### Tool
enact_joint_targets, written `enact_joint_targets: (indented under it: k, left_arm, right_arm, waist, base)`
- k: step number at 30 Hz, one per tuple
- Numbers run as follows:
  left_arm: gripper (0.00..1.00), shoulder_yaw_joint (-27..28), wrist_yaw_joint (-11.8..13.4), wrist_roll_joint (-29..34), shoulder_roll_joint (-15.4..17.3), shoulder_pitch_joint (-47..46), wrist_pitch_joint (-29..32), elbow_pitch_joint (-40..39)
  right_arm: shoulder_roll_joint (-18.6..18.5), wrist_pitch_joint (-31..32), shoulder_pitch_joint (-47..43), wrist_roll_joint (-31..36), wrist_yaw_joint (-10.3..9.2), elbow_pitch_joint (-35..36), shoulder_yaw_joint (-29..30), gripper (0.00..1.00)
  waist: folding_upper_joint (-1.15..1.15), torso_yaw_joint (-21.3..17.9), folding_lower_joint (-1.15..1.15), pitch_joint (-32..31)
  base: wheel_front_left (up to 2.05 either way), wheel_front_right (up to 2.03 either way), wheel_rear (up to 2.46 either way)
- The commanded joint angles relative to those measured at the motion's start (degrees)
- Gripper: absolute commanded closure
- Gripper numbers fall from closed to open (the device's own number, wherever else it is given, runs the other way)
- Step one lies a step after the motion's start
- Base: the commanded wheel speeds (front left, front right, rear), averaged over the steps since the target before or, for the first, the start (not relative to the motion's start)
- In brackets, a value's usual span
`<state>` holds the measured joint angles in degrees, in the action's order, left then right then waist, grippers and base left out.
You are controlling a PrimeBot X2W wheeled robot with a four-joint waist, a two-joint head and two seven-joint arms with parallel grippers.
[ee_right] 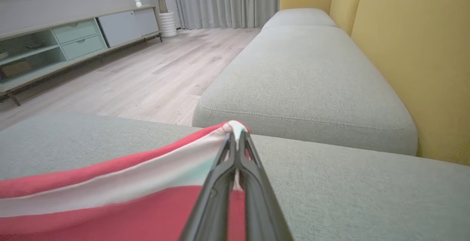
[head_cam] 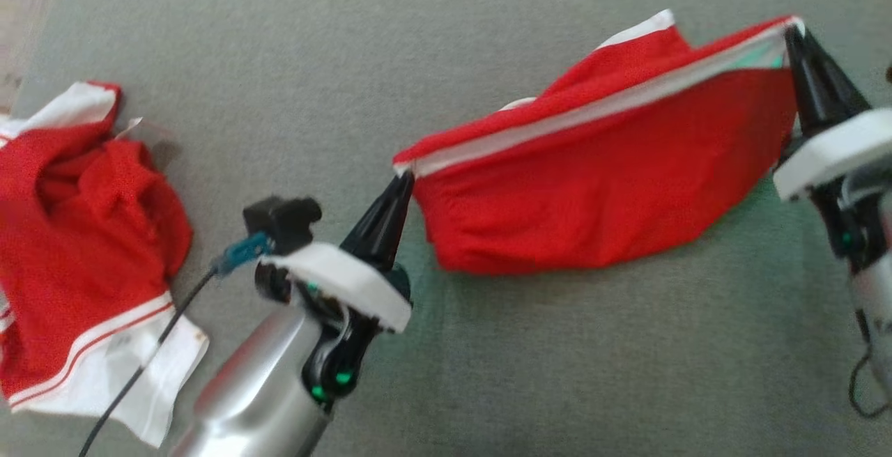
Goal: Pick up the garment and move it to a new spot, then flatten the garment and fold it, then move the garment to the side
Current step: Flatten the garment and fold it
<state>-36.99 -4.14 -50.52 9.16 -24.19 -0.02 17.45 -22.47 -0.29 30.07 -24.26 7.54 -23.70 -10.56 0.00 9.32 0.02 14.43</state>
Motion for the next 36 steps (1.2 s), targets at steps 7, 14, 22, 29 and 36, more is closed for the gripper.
enact_joint_targets:
  k: [7,14,22,29,36]
  left_arm:
    - [1.00,0.77,-1.62,1.08,-1.90,-8.39,-1.10,5.96]
    - [0.85,-1.18,-2.57,1.45,-3.90,-12.70,-2.76,12.87]
    - [0.00,-2.39,-2.99,2.27,-4.26,-13.02,-7.90,16.19]
    - [0.00,-1.99,6.34,13.73,-1.78,-8.88,-14.85,13.75]
    - [0.00,5.57,17.05,27.93,-2.26,3.65,-14.96,-3.03]
  right_arm:
    - [-2.27,-2.32,10.59,0.41,-0.05,-9.78,-4.37,1.00]
    - [-2.21,-5.14,18.28,-0.52,-0.05,-19.99,-9.41,1.00]
    - [-1.21,-10.57,19.39,-4.66,-0.05,-25.11,-13.36,0.00]
    - [-2.28,-12.75,12.81,-10.51,-0.05,-24.49,-16.37,0.00]
    - [-2.89,-13.21,7.69,-14.25,-0.05,-24.94,-17.15,0.00]
  waist:
    - [0.00,4.71,-0.02,5.10]
    - [0.00,6.75,-0.02,7.53]
    - [0.00,5.94,-0.02,5.91]
    - [0.00,3.96,-0.02,2.42]
    - [0.00,5.03,-0.02,0.60]
  base:
    - [0.00,0.00,0.00]
    - [0.00,0.00,0.00]
    - [0.00,0.00,0.00]
    - [0.00,0.00,0.00]
    - [0.00,0.00,0.00]
